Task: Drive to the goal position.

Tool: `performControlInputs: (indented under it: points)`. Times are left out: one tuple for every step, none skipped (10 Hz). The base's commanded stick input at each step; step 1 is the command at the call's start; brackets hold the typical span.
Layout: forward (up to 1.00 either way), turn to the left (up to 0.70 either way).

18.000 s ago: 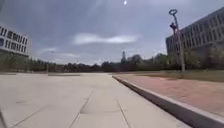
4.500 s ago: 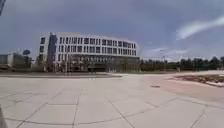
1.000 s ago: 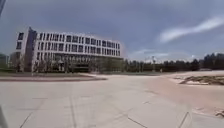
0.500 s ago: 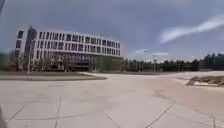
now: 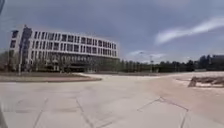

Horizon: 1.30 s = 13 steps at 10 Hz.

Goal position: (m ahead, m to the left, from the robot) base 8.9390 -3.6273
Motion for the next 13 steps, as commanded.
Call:
performControlInputs:
  points:
    - [1.00,-0.12]
    - [1.00,0.00]
    - [1.00,0.00]
    - [1.00,0.00]
    - [1.00,-0.02]
    - [1.00,-0.05]
    - [1.00,-0.21]
    - [1.00,-0.38]
    - [1.00,-0.17]
    - [1.00,0.00]
    - [1.00,0.00]
    - [1.00,0.00]
    - [1.00,-0.01]
